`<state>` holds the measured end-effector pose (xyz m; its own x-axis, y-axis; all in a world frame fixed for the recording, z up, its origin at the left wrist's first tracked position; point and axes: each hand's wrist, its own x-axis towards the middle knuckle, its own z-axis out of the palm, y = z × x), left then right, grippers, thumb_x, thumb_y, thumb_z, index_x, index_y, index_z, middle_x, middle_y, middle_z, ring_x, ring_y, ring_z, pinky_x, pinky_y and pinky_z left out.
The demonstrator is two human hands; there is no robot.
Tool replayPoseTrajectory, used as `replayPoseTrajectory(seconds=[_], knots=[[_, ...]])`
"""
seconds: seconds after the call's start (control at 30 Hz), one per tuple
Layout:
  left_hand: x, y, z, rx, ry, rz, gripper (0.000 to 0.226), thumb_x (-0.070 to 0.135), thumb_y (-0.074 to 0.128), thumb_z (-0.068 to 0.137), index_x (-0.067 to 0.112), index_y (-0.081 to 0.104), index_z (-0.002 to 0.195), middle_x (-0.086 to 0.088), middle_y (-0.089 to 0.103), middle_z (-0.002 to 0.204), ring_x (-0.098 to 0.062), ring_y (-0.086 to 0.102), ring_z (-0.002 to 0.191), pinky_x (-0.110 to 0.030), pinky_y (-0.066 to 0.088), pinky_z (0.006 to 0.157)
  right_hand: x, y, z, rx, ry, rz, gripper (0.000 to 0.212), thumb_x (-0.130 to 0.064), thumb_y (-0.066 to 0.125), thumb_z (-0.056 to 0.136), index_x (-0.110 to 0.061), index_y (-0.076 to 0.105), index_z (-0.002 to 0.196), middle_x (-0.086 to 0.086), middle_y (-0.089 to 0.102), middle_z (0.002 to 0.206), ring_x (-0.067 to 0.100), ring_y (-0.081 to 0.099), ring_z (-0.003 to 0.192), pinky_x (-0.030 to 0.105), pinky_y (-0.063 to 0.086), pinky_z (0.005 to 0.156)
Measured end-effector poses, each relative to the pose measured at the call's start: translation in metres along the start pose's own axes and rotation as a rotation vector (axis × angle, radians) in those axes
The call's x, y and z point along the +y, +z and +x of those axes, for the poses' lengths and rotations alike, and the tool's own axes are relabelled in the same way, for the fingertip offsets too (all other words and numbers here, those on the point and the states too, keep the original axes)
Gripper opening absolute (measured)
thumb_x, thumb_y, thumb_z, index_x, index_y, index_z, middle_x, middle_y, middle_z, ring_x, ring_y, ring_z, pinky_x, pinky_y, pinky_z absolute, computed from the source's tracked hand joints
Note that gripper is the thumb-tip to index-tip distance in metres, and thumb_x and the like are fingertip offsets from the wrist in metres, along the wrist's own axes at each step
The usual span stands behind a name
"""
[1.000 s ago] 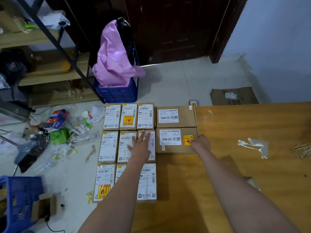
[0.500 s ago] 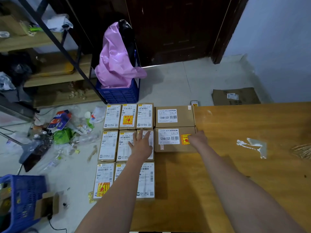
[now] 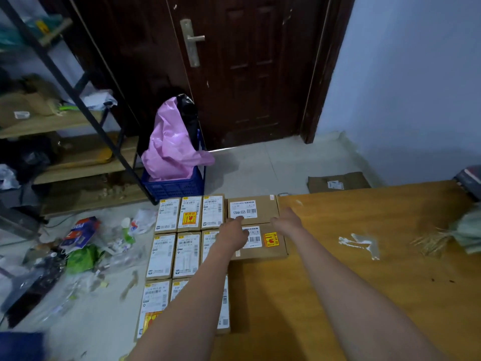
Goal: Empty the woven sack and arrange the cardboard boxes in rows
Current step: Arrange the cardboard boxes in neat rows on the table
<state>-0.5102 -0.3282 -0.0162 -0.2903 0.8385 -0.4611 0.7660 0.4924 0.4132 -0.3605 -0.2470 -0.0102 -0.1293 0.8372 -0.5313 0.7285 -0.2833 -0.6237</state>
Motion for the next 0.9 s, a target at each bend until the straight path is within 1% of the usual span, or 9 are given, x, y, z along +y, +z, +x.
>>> replayPoseTrajectory(seconds=[0.07,0.2,0.3,0.37,0.43,0.57,0.7,0.8,0.9], knots=[[0.008,-0.005,-0.007,-0.003,0.037,0.023,0.053,0.027,0.048,0.098,0.017,0.036,0.149,-0.016,0.042,0.147,-0.034,0.044,0.132,-0.045,0.042,0.107,-0.002,-0.006,-0.013,0.014,0.007,-0.019,0.052,-0.021,0.056,0.094,-0.008,0.039,0.141,0.010,0.053,0.138,0.030,0.052,0.125,0.025,0.040,0.086],[0.016,-0.003,-0.022,-0.012,0.115,0.054,0.053,0.028,0.048,0.098,0.016,0.038,0.148,-0.015,0.044,0.147,-0.035,0.044,0.133,-0.043,0.041,0.107,0.004,-0.012,-0.046,0.059,0.011,-0.070,0.063,-0.023,0.053,0.097,-0.005,0.026,0.151,0.012,0.039,0.152,0.030,0.041,0.137,0.028,0.037,0.103],[0.020,0.005,-0.038,-0.057,0.151,0.055,0.051,0.026,0.049,0.097,0.012,0.042,0.145,-0.017,0.046,0.145,-0.035,0.044,0.133,-0.040,0.040,0.105,0.019,-0.008,-0.070,0.097,0.058,-0.078,0.073,-0.024,0.055,0.095,-0.005,0.017,0.155,0.013,0.038,0.152,0.030,0.040,0.138,0.029,0.038,0.103],[0.021,0.016,-0.049,-0.084,0.183,0.042,0.051,0.026,0.051,0.095,0.014,0.043,0.144,-0.018,0.048,0.144,-0.036,0.045,0.131,-0.042,0.043,0.104,0.032,-0.004,-0.083,0.110,0.099,-0.080,0.079,-0.025,0.057,0.094,-0.006,0.013,0.156,0.013,0.039,0.152,0.030,0.039,0.139,0.029,0.038,0.104],[0.021,0.029,-0.060,-0.124,0.219,0.056,0.050,0.026,0.052,0.094,0.013,0.044,0.142,-0.019,0.051,0.139,-0.037,0.049,0.127,-0.042,0.044,0.101,0.046,0.001,-0.099,0.115,0.140,-0.109,0.079,-0.026,0.058,0.093,-0.006,0.013,0.155,0.015,0.040,0.150,0.030,0.038,0.139,0.030,0.037,0.106],[0.028,0.053,-0.085,-0.185,0.272,0.076,0.049,0.026,0.050,0.097,0.009,0.044,0.143,-0.017,0.049,0.143,-0.034,0.048,0.129,-0.035,0.043,0.098,0.082,0.003,-0.125,0.140,0.224,-0.189,0.084,-0.034,0.060,0.090,-0.008,0.013,0.154,0.017,0.044,0.146,0.032,0.041,0.136,0.036,0.041,0.107],[0.041,0.076,-0.103,-0.219,0.291,0.053,0.051,0.025,0.051,0.098,0.010,0.041,0.146,-0.013,0.046,0.148,-0.030,0.045,0.134,-0.033,0.040,0.104,0.110,-0.008,-0.144,0.174,0.290,-0.213,0.087,-0.033,0.064,0.087,-0.012,0.012,0.154,0.017,0.042,0.146,0.033,0.039,0.137,0.040,0.041,0.107],[0.050,0.089,-0.113,-0.234,0.301,0.041,0.051,0.023,0.049,0.099,0.011,0.039,0.148,-0.012,0.041,0.152,-0.028,0.041,0.138,-0.032,0.037,0.107,0.131,-0.020,-0.152,0.176,0.306,-0.252,0.082,-0.034,0.066,0.085,-0.015,0.019,0.149,0.016,0.038,0.145,0.035,0.036,0.137,0.046,0.037,0.109],[0.057,0.098,-0.119,-0.250,0.284,0.024,0.053,0.023,0.048,0.099,0.013,0.036,0.150,-0.012,0.041,0.152,-0.029,0.042,0.137,-0.033,0.037,0.107,0.150,-0.029,-0.152,0.212,0.381,-0.288,0.099,-0.049,0.070,0.078,-0.019,0.011,0.153,0.017,0.029,0.151,0.037,0.029,0.141,0.054,0.022,0.115]])
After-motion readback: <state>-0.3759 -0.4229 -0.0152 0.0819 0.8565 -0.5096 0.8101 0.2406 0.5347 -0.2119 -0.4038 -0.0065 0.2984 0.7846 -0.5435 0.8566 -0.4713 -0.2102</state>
